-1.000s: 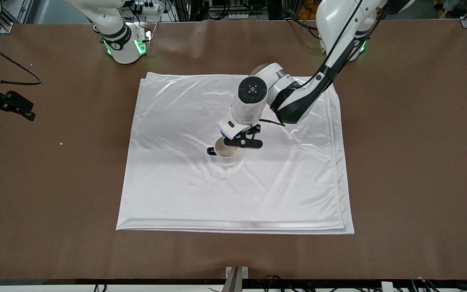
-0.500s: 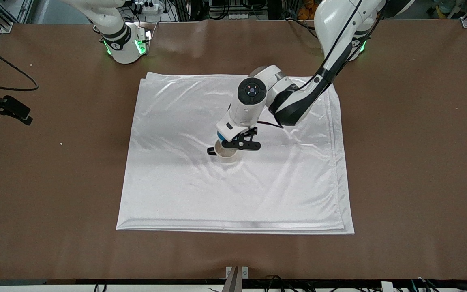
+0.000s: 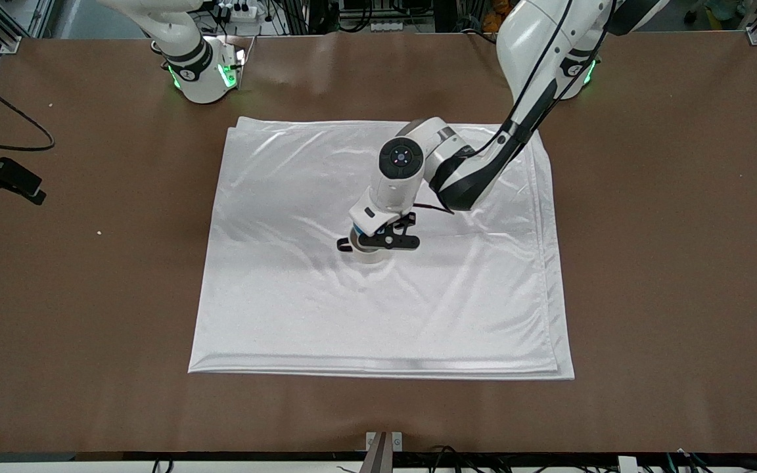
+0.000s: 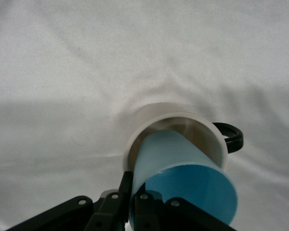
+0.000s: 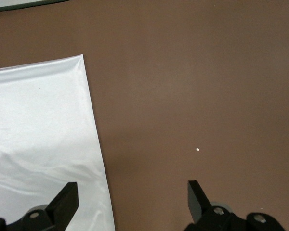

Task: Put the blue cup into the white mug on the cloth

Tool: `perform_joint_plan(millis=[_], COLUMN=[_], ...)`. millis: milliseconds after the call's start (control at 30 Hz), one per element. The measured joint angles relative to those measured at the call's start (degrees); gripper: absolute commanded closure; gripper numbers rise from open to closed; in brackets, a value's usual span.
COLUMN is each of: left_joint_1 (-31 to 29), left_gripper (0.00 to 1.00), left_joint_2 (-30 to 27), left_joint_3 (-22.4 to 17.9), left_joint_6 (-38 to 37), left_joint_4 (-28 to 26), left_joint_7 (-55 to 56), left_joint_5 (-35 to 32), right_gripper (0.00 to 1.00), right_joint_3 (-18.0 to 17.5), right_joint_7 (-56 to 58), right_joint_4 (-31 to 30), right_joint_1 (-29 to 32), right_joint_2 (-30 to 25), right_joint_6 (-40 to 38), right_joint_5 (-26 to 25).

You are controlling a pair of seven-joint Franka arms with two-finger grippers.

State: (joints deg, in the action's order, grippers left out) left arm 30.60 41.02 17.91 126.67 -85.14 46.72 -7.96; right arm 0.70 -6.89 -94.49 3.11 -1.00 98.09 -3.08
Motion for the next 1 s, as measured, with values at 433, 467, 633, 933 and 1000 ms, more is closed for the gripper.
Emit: perform_joint_plan(millis=[433, 467, 633, 933, 1000], left_joint_1=[0.7, 0.7, 0.7, 0.69, 0.62], left_gripper=[0.0, 0.0, 0.0, 0.0, 0.0], left_joint_2=[0.77, 0.77, 0.77, 0.29, -0.12], left_joint_3=[-1.13, -1.16, -1.26, -1.35, -1.52], left_joint_6=[0.11, 0.11, 0.11, 0.11, 0.07], left_joint_4=[0.46, 0.5, 0.93, 2.29, 2.46], left_joint_7=[0.0, 0.0, 0.01, 0.07, 0.08], left_joint_5=[0.0, 0.0, 0.0, 0.0, 0.0], right_gripper=[0.0, 0.0, 0.0, 0.0, 0.0], right_joint_3=[0.11, 0.11, 0.11, 0.12, 0.12], right_joint_7=[-0.12, -0.12, -0.12, -0.12, -0.12], right_joint_4=[0.0, 0.0, 0.0, 0.0, 0.0], right_joint_1=[-0.02, -0.02, -0.05, -0.2, -0.22], right_joint_2=[0.07, 0.07, 0.07, 0.13, 0.15], right_joint_6=[0.49, 0.52, 0.98, 1.67, 1.67], right_joint_5=[0.7, 0.72, 0.83, 2.43, 2.76])
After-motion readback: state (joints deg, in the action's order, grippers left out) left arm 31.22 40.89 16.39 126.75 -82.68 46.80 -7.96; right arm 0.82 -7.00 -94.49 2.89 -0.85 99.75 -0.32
